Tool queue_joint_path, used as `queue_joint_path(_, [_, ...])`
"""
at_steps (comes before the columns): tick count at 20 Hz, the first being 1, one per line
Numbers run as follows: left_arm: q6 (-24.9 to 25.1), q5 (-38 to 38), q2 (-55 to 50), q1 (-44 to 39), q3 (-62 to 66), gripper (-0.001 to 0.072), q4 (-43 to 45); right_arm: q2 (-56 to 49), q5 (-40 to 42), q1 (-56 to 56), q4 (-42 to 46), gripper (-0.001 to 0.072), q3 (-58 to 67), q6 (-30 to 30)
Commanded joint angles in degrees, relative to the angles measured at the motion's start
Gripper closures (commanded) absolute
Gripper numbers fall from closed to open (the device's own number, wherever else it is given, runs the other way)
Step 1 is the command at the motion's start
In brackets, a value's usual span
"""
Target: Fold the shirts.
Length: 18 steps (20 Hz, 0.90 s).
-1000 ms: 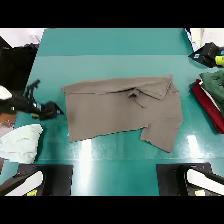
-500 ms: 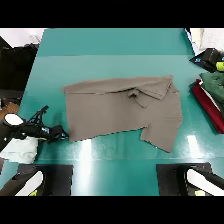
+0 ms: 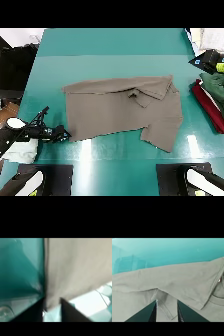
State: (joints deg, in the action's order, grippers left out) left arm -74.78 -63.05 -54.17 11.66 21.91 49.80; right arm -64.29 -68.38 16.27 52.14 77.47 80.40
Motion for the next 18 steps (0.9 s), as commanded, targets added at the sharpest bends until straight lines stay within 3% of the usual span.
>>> queue_joint_path(1, [0.3, 1.2, 0.1, 0.0, -0.1, 0.0591, -3.7, 0.0, -0.9, 0.0, 0.0, 0.0426, 0.0, 0.0])
queue_joint_path(3, [1.6, 1.9, 0.1, 0.0, -0.1, 0.0596, -5.8, 0.0, -1.2, 0.0, 0.1, 0.0426, 0.0, 0.0])
queue_joint_path(4, [3.0, 1.8, 0.1, 0.0, -0.1, 0.0682, -6.4, 0.0, -1.3, 0.0, 0.5, 0.0426, 0.0, 0.0])
queue_joint_path(10, [5.1, 0.7, 0.1, 0.0, 0.0, 0.0683, -6.0, 0.0, -2.9, 0.0, 0.7, 0.0426, 0.0, 0.0])
queue_joint_path(16, [5.4, -7.6, 0.1, 0.0, 11.2, 0.0684, 4.4, 0.0, -11.0, 0.0, 18.4, 0.0425, -4.3, 1.2])
queue_joint_path(18, [5.1, -8.6, 0.1, 0.0, 14.3, 0.0684, 7.0, 0.0, -11.7, 0.0, 20.0, 0.0425, -9.8, 1.1])
